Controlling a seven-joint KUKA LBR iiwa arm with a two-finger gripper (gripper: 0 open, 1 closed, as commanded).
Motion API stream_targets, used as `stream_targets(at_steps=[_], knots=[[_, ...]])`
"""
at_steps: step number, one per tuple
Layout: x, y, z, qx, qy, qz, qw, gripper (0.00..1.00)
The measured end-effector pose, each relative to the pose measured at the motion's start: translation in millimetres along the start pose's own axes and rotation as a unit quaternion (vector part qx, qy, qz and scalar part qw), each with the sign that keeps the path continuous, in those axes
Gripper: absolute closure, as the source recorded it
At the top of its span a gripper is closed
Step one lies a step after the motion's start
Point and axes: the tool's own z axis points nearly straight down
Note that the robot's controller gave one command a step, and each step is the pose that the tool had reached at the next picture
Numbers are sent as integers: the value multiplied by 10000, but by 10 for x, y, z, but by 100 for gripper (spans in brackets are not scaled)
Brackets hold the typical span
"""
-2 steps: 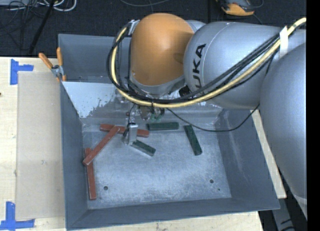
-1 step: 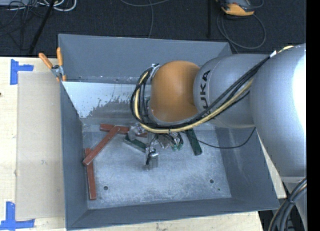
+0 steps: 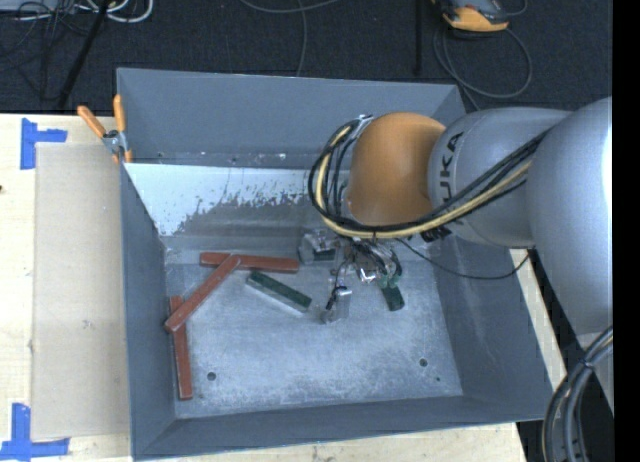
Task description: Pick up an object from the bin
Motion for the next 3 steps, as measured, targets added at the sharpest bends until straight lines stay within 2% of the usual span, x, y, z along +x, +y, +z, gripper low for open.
stream_targets(at_steps=[1, 2, 3], knots=[[21, 679, 5, -14, 28, -332, 9994, 0], [17, 644, -1, -12, 22, -292, 9996, 100], [-198, 956, -1663, -12, -36, 21, 10000, 100]])
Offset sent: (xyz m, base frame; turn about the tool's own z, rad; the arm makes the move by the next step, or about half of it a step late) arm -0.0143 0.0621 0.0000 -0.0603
